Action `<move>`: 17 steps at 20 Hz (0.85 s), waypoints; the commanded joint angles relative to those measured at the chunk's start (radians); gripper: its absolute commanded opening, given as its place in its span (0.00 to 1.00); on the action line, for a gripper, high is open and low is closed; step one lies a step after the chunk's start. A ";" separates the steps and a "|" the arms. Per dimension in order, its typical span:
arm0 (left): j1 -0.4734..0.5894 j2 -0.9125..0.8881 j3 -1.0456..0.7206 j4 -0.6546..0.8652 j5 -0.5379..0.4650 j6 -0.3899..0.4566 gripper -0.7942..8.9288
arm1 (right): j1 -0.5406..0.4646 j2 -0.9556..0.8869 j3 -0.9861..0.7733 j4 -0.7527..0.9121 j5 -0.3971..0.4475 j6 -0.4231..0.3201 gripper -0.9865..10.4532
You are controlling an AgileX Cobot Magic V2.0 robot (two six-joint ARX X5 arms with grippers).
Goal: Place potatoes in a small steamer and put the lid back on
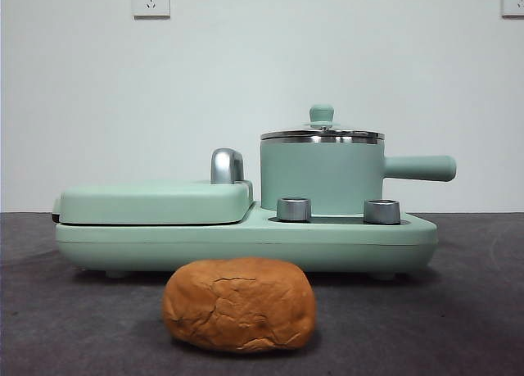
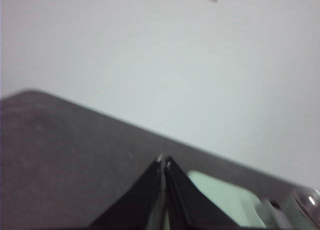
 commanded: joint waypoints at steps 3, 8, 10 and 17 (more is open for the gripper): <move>-0.002 0.130 0.161 -0.106 0.122 0.063 0.10 | 0.001 0.069 0.127 -0.084 -0.023 -0.008 0.10; -0.002 0.272 0.279 -0.133 0.280 0.094 0.10 | 0.001 0.164 0.229 -0.111 -0.047 -0.079 0.10; -0.003 0.334 0.317 -0.132 0.349 0.130 0.10 | 0.001 0.218 0.269 -0.121 -0.100 -0.130 0.10; -0.031 0.516 0.411 -0.132 0.500 0.254 0.10 | 0.001 0.438 0.401 -0.243 -0.271 -0.322 0.10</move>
